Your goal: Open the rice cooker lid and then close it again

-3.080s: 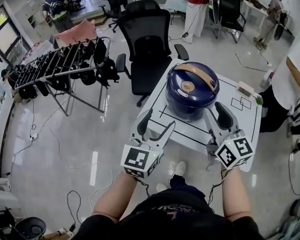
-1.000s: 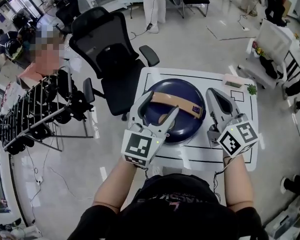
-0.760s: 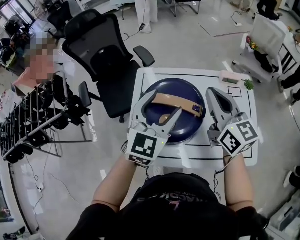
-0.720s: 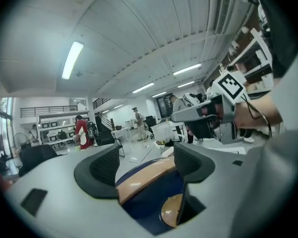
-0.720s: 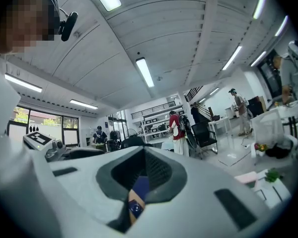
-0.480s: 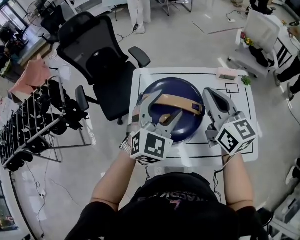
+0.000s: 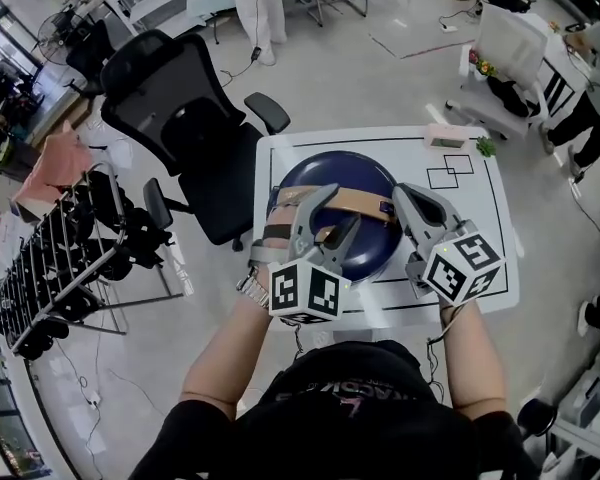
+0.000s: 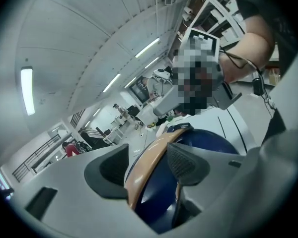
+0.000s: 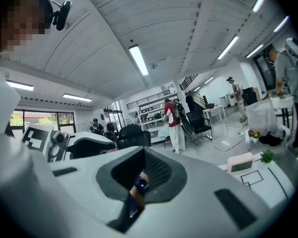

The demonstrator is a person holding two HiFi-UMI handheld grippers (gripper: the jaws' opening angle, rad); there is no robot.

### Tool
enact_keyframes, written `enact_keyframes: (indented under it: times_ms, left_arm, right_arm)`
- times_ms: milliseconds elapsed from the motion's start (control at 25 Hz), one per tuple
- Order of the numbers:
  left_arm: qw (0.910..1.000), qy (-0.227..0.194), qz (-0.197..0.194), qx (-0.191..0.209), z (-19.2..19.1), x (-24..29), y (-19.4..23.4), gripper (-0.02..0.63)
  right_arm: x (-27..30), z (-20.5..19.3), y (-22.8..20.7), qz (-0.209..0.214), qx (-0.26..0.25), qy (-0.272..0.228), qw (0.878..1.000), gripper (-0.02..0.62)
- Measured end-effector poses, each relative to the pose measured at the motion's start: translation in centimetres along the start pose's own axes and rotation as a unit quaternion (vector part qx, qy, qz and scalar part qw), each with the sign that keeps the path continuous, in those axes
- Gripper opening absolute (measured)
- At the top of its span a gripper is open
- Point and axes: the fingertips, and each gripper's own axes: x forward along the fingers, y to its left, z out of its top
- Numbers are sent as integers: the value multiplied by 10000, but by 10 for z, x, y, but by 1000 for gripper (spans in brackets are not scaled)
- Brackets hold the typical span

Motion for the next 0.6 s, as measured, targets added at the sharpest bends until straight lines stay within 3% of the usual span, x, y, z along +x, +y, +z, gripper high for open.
enact_keyframes:
  times_ms: [200,600]
  left_arm:
    - [9962,334,10,808,-9,7,-8,270]
    - [9890,511,36,1385,-7,22,-12,257]
  right_arm:
    - [2,-9,0,-23,68,92,9999,2]
    - [0,-24,-1,-49,157,268,9995,2]
